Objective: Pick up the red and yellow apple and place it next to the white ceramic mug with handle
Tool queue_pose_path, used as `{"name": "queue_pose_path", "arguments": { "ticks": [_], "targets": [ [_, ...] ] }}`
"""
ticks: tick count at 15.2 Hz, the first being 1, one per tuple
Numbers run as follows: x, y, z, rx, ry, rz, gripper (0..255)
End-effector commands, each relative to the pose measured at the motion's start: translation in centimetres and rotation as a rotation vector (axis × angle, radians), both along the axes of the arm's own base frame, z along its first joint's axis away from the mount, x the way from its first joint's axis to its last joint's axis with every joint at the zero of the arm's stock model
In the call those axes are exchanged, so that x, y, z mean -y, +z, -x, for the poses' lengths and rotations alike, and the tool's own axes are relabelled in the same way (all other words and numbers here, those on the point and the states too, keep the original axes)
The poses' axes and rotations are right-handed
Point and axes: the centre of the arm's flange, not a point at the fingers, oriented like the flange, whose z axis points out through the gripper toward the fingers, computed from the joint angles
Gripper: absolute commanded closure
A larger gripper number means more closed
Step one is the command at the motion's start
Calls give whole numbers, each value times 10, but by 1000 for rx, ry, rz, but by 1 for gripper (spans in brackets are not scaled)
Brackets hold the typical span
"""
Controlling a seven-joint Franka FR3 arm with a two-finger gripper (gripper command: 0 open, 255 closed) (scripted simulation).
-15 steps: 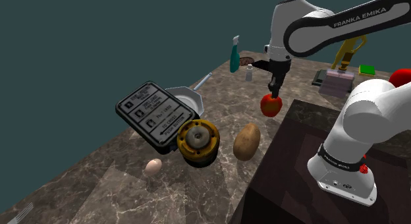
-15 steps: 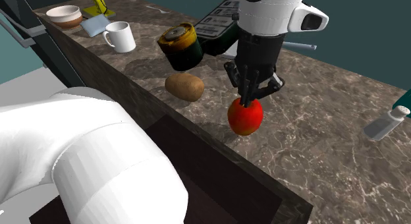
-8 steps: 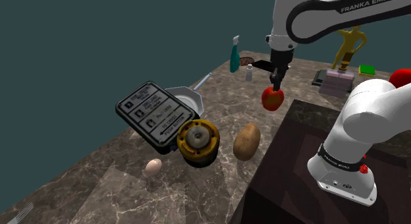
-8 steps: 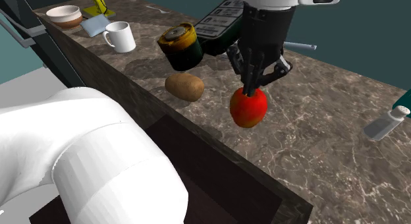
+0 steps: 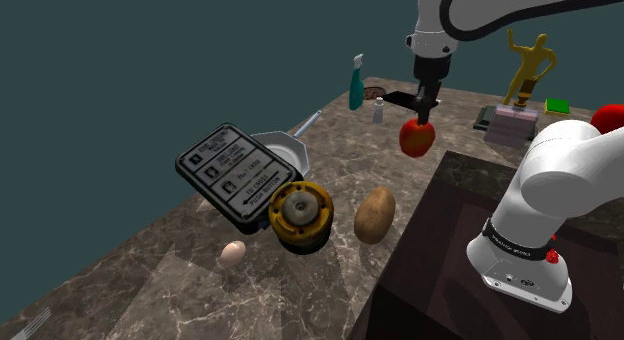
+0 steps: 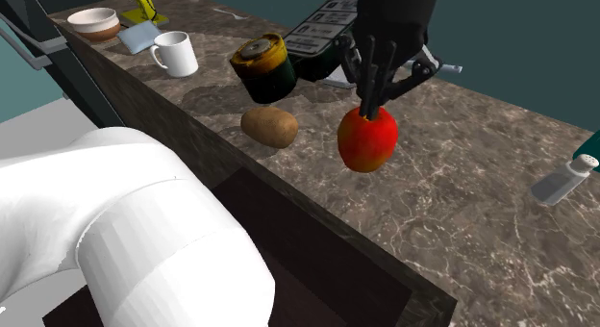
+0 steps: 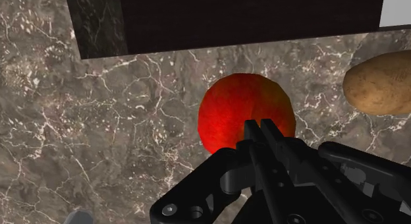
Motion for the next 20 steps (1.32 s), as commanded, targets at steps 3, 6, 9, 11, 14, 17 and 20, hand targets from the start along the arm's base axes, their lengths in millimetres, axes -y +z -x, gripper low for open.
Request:
{"name": "queue_pose_path", "arguments": {
  "ticks": [3, 6, 9, 11, 14, 17, 20],
  "targets": [
    [0, 22, 0, 0, 0, 0, 255],
    [0, 38, 0, 0, 0, 0, 255],
    [0, 54, 0, 0, 0, 0, 255],
    [0, 64, 0, 0, 0, 0, 255],
    [0, 80, 0, 0, 0, 0, 255],
    [0, 94, 0, 0, 0, 0, 255],
    [-40, 95, -2, 0, 0, 0, 255]
  ]
}}
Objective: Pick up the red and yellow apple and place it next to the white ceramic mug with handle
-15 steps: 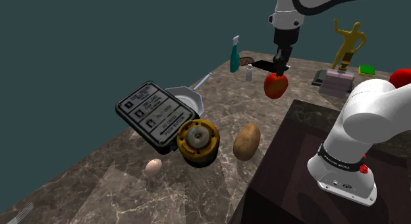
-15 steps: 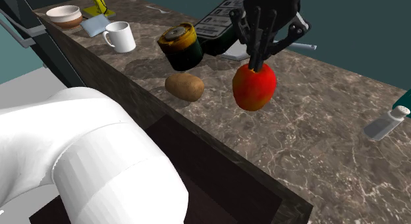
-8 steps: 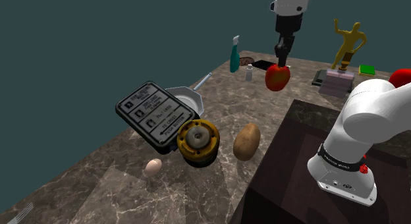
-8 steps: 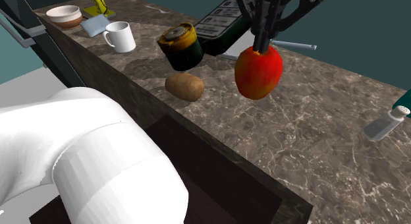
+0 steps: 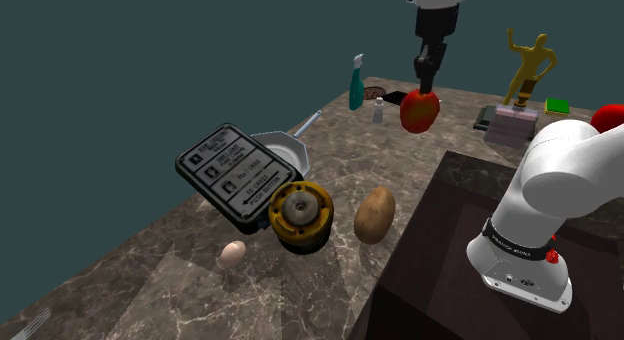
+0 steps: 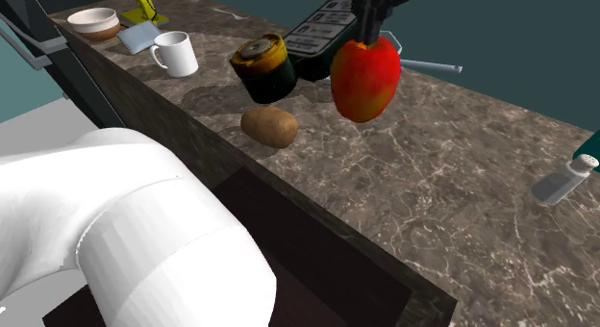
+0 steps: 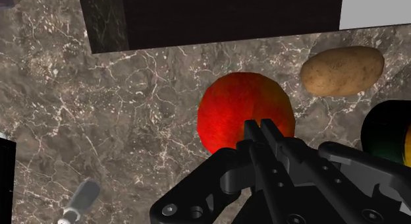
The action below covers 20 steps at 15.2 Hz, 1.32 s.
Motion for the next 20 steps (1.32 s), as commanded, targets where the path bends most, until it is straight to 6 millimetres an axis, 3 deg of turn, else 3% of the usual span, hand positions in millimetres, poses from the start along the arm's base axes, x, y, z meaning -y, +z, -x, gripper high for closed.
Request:
{"name": "queue_pose_path", "arguments": {
  "ticks": [1, 20],
  "targets": [
    [-25, 1, 0, 0, -1, -1, 255],
    [-275, 2, -15, 0, -1, -1, 255]
  ]
}}
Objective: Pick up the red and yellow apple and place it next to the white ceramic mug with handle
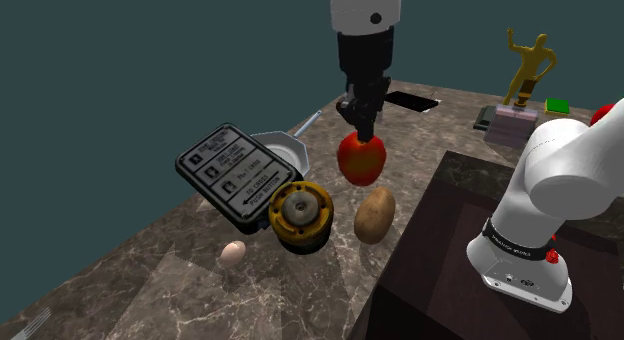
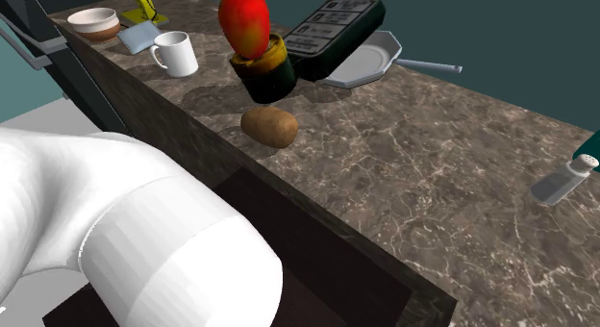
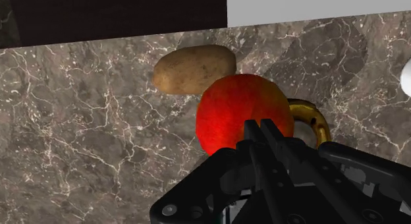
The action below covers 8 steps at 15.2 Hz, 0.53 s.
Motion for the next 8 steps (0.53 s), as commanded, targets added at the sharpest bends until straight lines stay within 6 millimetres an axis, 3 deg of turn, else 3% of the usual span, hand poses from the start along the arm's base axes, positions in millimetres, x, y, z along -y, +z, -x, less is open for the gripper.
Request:
{"name": "queue_pose_path", "arguments": {
  "ticks": [1, 8],
  "targets": [
    [-27, 0, 0, 0, -1, -1, 255],
    [-119, 1, -5, 0, -1, -1, 255]
  ]
}}
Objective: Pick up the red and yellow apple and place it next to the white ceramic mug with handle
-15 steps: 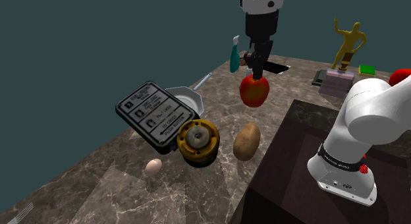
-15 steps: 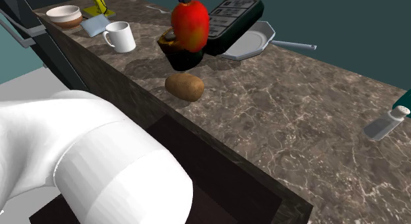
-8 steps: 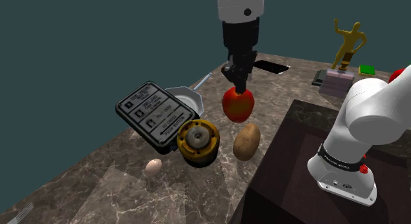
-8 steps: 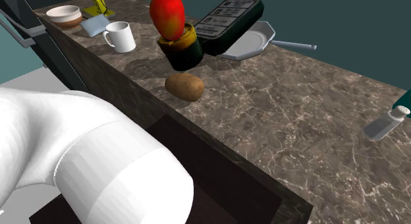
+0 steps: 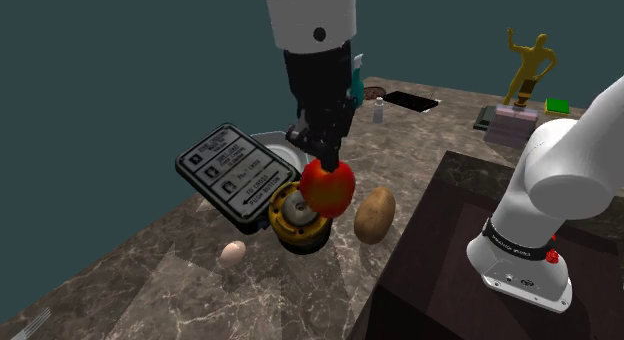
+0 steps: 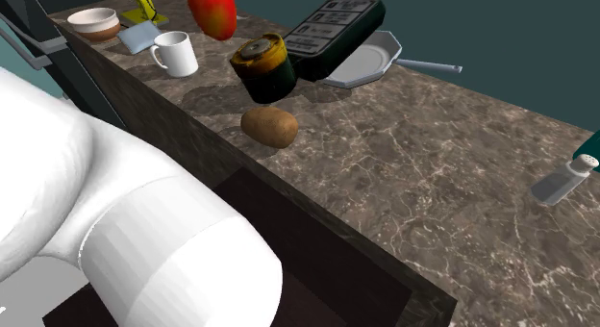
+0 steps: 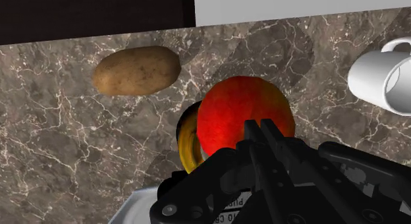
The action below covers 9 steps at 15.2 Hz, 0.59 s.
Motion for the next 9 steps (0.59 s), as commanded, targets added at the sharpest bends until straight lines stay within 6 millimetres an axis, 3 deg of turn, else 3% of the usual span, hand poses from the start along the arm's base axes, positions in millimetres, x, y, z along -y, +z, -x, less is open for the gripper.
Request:
{"name": "queue_pose_path", "arguments": {
  "ticks": [1, 9],
  "targets": [
    [-28, -1, -3, 0, -2, -3, 255],
    [-133, -1, -9, 0, -2, -3, 255]
  ]
}}
